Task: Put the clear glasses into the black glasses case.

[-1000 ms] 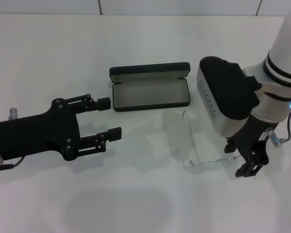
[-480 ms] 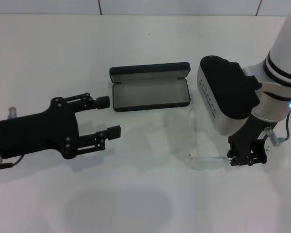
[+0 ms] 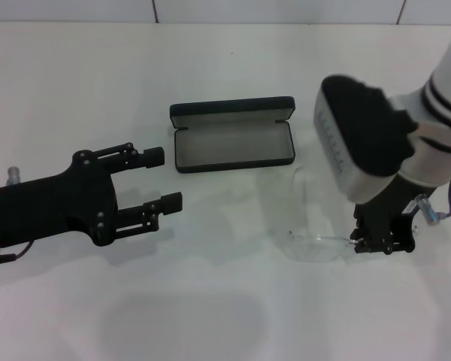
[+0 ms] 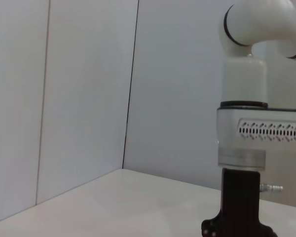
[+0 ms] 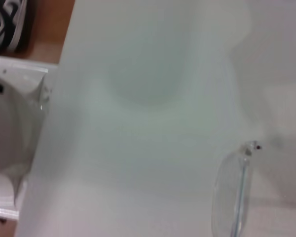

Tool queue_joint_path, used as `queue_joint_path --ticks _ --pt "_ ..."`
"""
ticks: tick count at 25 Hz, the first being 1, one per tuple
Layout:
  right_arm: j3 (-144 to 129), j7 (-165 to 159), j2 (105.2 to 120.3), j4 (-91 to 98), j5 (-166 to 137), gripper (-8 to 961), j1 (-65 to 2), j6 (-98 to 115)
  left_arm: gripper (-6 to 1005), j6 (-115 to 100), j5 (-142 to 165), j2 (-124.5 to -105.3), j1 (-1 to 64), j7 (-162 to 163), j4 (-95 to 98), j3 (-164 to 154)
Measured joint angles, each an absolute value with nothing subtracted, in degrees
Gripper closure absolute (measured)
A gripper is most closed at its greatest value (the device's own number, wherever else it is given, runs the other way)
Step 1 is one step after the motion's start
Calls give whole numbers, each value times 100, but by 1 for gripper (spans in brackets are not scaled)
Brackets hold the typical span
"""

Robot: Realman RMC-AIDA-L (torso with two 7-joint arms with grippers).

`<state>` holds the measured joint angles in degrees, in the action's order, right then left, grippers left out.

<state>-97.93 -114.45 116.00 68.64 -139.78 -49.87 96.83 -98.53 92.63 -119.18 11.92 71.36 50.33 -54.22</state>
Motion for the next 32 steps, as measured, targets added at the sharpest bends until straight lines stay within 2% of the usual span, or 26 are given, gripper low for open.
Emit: queue_joint_path --ticks 7,14,20,25,32 --pt "-8892 -11449 11601 7957 -13886 891 -4331 10134 324 -9886 9197 -11930 1187 7143 5021 -5208" --pt "-7733 -10444 11589 8695 -12543 904 -3262 10031 326 -9986 8690 -11953 1193 7202 5013 -5087" --pt "-7166 -8798 11582 7919 -10943 904 -2623 9731 328 -10406 7896 -11953 1398 7413 5049 -5113" --pt "-6996 -6730 11573 6479 -9699 904 -2408 9651 329 -10497 7291 -11953 1843 8170 5041 -5240" --pt "-6946 -4838 11559 4700 -8425 903 -2517 9850 631 -10405 7182 -11958 2394 8303 5016 -5801"
